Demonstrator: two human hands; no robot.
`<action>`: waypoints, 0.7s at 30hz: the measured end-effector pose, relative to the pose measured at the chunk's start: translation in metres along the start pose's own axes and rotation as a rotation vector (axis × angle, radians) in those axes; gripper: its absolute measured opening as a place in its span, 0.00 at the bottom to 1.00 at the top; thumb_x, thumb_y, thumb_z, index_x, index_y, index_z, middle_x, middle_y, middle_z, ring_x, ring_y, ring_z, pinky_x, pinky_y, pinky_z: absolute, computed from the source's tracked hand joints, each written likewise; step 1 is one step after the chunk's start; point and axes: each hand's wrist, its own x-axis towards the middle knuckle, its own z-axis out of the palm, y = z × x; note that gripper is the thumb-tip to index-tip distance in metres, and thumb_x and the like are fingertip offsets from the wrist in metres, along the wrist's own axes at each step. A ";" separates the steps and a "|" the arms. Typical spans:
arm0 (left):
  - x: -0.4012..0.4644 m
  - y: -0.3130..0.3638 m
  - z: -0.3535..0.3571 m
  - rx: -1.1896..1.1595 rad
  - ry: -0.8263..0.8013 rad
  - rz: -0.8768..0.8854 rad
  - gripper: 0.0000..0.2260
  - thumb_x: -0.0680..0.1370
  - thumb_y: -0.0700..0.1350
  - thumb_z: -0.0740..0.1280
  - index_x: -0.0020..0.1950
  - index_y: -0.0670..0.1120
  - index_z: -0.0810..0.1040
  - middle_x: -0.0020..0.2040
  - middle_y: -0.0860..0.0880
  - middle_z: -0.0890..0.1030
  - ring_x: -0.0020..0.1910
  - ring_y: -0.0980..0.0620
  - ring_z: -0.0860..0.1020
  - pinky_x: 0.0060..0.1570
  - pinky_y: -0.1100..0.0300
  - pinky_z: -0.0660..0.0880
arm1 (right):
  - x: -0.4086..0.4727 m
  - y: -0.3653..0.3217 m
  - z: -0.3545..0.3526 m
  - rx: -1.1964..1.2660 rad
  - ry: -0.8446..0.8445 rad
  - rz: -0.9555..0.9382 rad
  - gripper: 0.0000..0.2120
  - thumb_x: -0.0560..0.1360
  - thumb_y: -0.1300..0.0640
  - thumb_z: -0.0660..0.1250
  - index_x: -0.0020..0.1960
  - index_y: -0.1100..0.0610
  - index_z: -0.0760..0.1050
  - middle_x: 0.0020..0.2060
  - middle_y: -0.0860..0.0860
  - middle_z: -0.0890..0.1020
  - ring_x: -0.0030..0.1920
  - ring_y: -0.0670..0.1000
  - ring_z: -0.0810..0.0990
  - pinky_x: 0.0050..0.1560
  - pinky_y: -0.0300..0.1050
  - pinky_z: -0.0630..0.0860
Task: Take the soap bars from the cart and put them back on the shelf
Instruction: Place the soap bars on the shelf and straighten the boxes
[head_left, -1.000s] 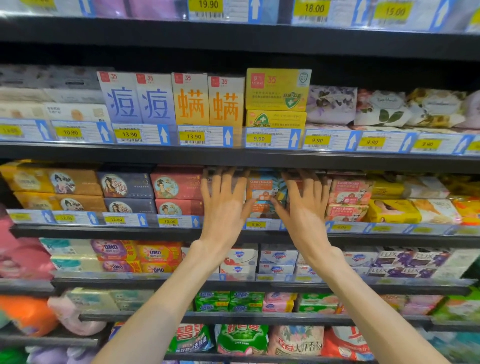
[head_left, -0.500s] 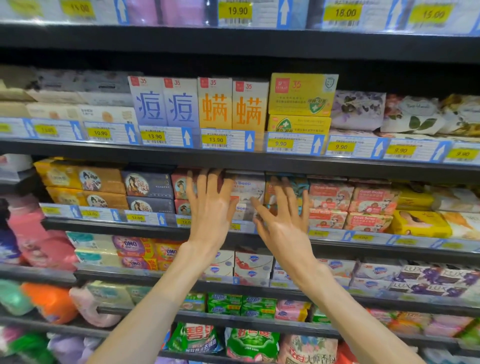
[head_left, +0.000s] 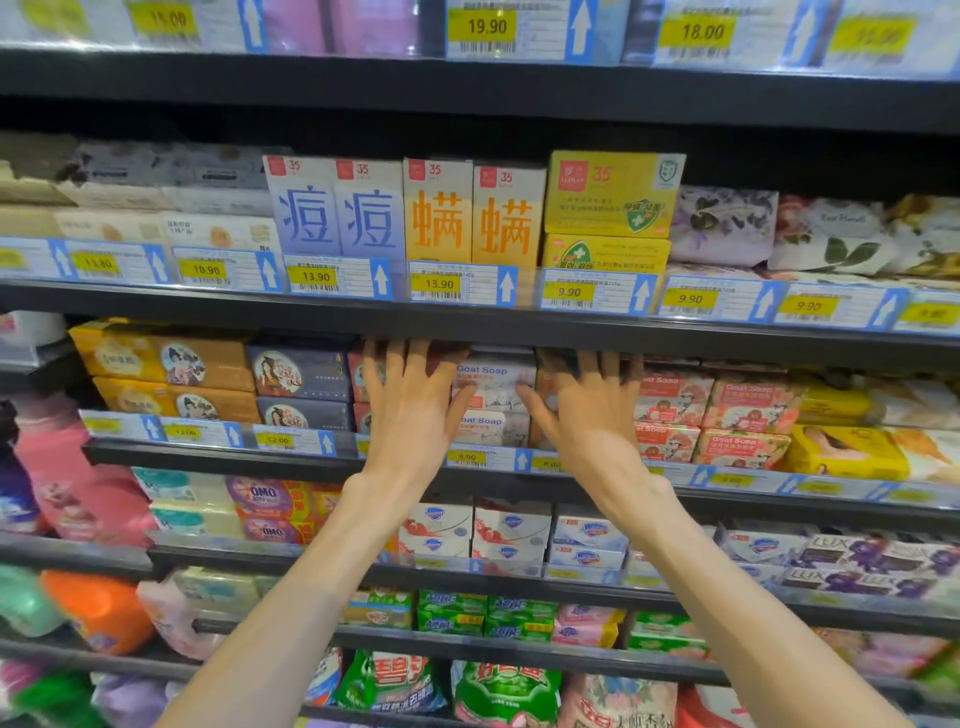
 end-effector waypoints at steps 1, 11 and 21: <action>0.000 -0.001 0.001 0.002 -0.004 0.002 0.14 0.81 0.55 0.66 0.62 0.50 0.79 0.74 0.43 0.69 0.75 0.37 0.63 0.74 0.33 0.53 | 0.003 -0.001 0.000 -0.004 -0.030 0.004 0.20 0.78 0.36 0.62 0.60 0.46 0.81 0.65 0.56 0.77 0.70 0.65 0.68 0.73 0.69 0.52; 0.002 -0.002 0.005 0.001 0.029 0.003 0.14 0.79 0.53 0.69 0.62 0.49 0.79 0.71 0.42 0.72 0.73 0.36 0.65 0.74 0.33 0.55 | 0.010 -0.002 0.005 0.017 -0.063 -0.012 0.21 0.78 0.35 0.61 0.67 0.40 0.76 0.65 0.57 0.78 0.71 0.66 0.68 0.72 0.69 0.55; 0.001 0.001 0.004 0.017 0.051 0.011 0.13 0.79 0.52 0.69 0.62 0.49 0.79 0.72 0.44 0.71 0.75 0.39 0.64 0.76 0.36 0.52 | 0.007 -0.001 0.008 0.052 0.031 -0.025 0.18 0.75 0.37 0.66 0.59 0.44 0.82 0.65 0.58 0.77 0.71 0.68 0.66 0.71 0.70 0.59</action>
